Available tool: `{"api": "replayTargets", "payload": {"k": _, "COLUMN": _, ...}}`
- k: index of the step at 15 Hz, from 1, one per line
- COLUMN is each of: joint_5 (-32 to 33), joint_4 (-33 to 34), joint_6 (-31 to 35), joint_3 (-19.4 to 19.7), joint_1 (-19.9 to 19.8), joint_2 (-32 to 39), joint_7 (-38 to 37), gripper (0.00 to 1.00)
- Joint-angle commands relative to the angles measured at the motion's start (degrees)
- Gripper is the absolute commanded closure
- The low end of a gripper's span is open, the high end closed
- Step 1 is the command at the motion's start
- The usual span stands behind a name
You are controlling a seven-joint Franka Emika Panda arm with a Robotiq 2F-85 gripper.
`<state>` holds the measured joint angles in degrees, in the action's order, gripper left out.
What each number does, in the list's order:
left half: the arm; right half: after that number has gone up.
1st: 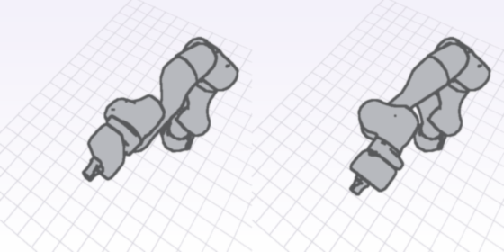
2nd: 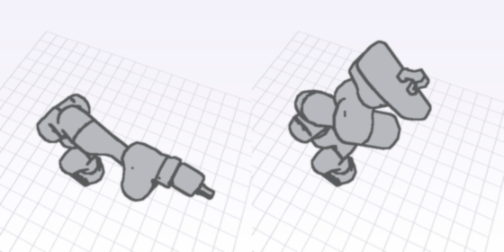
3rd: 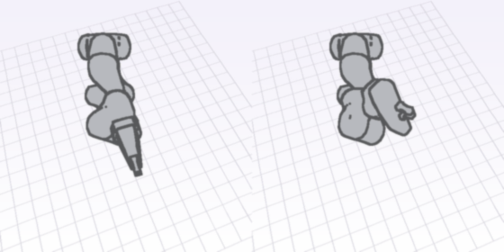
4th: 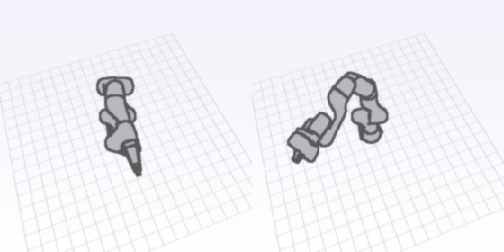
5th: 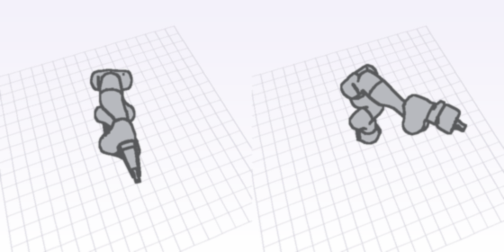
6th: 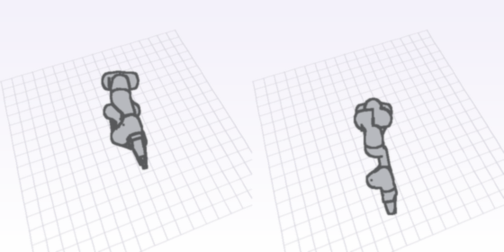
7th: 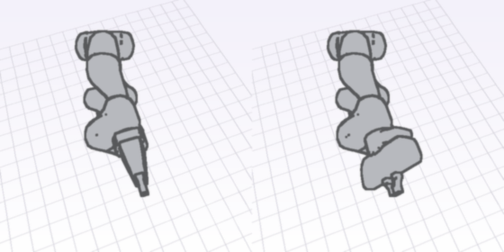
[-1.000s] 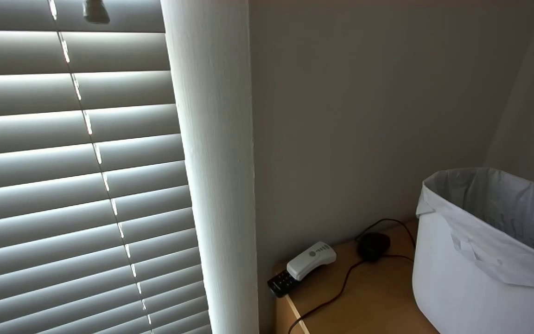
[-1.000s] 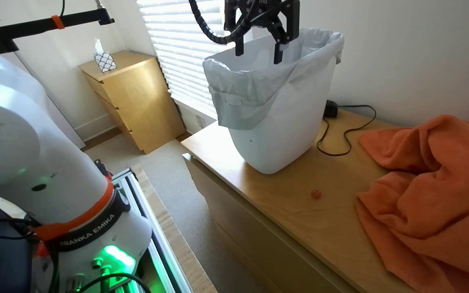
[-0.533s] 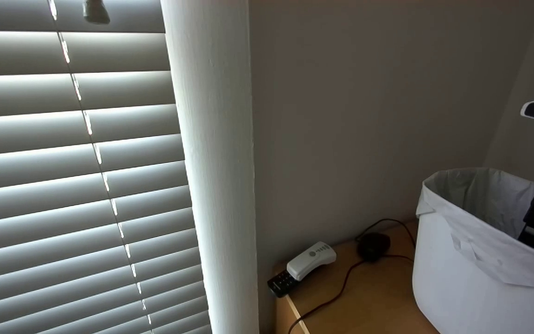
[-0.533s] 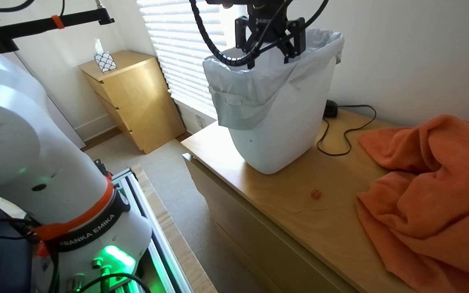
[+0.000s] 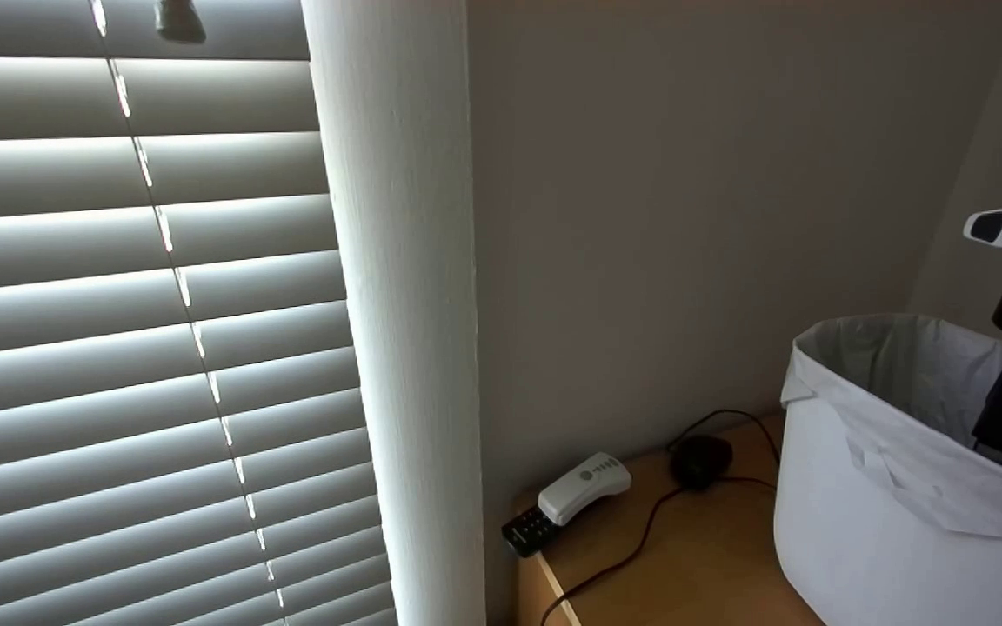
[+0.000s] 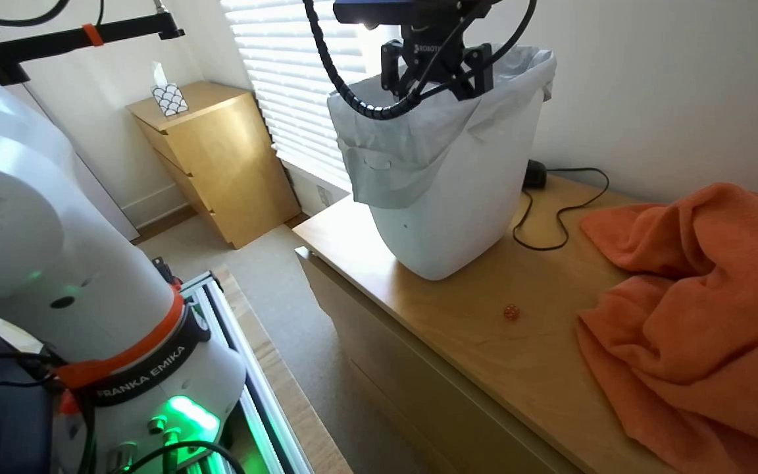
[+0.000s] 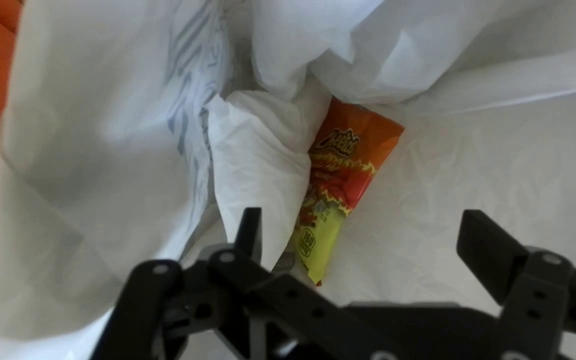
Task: Remove the snacks packet from the waste bin and drop it on the table on top of the orange dice
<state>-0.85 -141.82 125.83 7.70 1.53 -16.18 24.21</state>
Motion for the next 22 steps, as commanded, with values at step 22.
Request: {"api": "replayTargets", "payload": {"k": 22, "joint_5": -1.1, "joint_4": 2.46, "joint_6": 9.96, "joint_3": -3.26, "joint_1": -0.2, "joint_2": 10.79, "joint_7": 0.28, "gripper": 0.0}}
